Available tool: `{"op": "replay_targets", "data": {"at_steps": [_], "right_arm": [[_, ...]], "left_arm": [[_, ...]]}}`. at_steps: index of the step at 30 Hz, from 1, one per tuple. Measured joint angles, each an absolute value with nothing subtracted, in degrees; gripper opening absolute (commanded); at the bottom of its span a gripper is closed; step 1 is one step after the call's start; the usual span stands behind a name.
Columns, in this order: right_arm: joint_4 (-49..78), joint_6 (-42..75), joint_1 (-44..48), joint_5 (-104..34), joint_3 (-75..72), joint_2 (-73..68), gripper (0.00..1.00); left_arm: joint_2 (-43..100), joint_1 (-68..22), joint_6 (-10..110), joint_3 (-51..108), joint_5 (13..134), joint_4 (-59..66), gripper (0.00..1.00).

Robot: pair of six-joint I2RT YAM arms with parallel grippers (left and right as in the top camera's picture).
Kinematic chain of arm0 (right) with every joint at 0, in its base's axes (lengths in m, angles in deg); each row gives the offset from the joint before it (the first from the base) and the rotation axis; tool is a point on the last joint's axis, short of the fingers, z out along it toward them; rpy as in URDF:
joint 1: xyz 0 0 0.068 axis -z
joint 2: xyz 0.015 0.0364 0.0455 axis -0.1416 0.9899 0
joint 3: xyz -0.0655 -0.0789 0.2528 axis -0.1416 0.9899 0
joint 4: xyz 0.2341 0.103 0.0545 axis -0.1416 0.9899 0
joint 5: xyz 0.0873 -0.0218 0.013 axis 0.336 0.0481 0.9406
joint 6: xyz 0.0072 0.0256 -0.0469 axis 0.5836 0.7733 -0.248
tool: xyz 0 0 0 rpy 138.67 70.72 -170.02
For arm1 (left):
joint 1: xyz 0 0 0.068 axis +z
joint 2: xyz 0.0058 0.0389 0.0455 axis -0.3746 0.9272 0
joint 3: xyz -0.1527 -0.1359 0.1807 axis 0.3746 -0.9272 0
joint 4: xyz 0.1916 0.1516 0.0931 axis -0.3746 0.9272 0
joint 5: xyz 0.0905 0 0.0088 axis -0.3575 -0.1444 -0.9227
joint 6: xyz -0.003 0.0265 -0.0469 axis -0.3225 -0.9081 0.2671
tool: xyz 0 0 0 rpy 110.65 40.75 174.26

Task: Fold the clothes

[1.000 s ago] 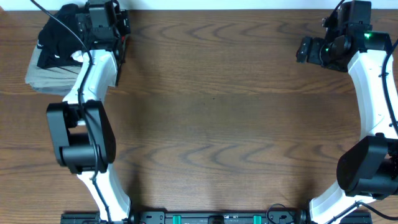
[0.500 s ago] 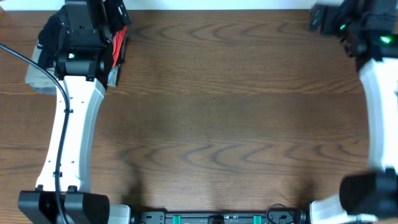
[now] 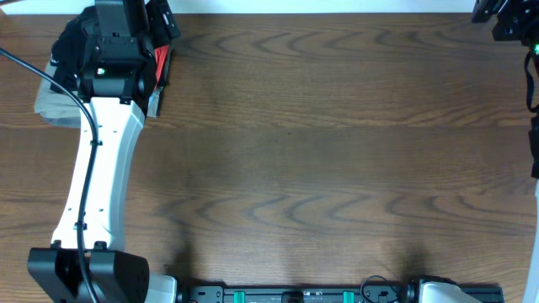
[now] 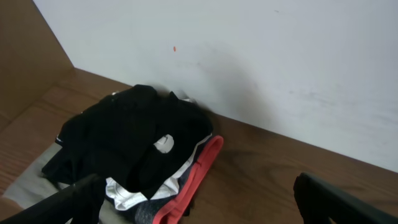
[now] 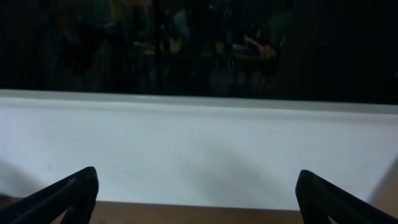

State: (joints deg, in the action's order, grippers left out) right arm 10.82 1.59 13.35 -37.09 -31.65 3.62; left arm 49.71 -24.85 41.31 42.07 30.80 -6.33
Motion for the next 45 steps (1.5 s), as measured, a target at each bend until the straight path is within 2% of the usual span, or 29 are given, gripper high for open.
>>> {"op": "replay_targets", "data": {"at_steps": [5, 11, 15, 23, 27, 36, 45], "right_arm": [[12.77, 1.59, 13.35, -37.09, -31.5, 3.88, 0.99], [24.11, 1.17, 13.35, -38.46, -30.91, 3.4, 0.99], [27.04, -0.51, 13.35, -39.01, -26.05, -0.08, 0.99], [5.64, -2.02, 13.46, -39.03, 3.39, -20.65, 0.99], [-0.72, -2.37, 13.53, -38.92, 17.95, -29.45, 0.99], [-16.78, -2.43, 13.53, -37.09, 46.73, -41.1, 0.99], [-21.37, -2.3, 13.53, -36.39, 62.01, -52.49, 0.99]], "left_arm": [[49.71, -24.85, 41.31, 42.07, 30.8, -6.33, 0.98], [49.71, -24.85, 41.31, 42.07, 30.8, -6.33, 0.98], [49.71, -24.85, 41.31, 42.07, 30.8, -6.33, 0.98], [49.71, -24.85, 41.33, 42.07, 30.77, -6.33, 0.98], [49.71, -24.85, 41.33, 42.07, 30.8, -6.31, 0.98], [49.71, -24.85, 41.33, 42.07, 30.8, -6.31, 0.98], [49.71, -24.85, 41.33, 42.07, 30.8, -6.31, 0.98]]}}
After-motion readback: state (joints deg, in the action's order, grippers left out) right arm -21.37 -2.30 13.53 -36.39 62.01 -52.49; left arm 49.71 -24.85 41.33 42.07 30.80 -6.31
